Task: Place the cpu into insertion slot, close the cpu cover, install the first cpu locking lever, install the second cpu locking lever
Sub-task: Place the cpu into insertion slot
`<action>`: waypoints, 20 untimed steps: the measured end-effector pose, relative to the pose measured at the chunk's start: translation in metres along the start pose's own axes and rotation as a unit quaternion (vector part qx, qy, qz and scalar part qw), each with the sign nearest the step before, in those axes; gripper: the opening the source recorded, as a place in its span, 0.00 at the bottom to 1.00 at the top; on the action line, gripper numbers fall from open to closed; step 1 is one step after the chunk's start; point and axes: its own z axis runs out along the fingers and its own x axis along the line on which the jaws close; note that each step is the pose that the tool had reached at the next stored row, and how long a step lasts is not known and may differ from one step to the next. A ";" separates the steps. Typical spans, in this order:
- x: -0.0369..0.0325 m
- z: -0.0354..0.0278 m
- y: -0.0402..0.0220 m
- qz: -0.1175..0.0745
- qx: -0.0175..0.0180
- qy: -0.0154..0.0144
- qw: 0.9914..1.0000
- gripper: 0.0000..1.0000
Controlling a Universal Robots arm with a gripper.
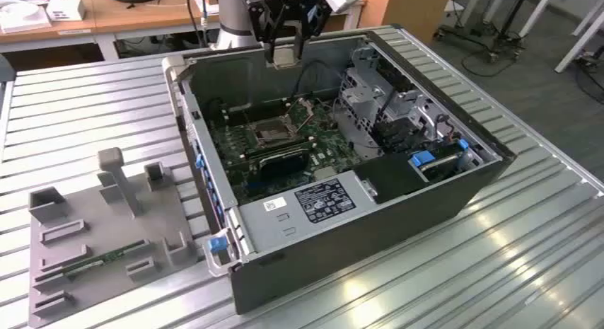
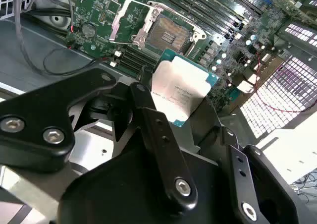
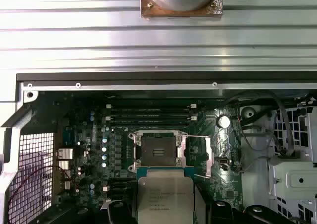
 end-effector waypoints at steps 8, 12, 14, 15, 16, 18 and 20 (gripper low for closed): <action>0.0000 0.0000 0.0000 0.000 0.000 0.000 1.000 0.55; 0.0000 0.0000 0.0000 0.000 0.000 0.000 1.000 0.55; 0.0000 0.0000 0.0000 0.000 0.000 0.000 1.000 0.55; 0.0000 0.0000 0.0000 0.000 0.000 0.000 1.000 0.55; 0.0000 0.0000 0.0000 0.000 0.000 0.000 1.000 0.55; 0.0000 0.0000 0.0000 0.001 0.000 0.000 1.000 0.55; 0.0000 0.0002 0.0000 0.002 0.000 0.000 1.000 0.55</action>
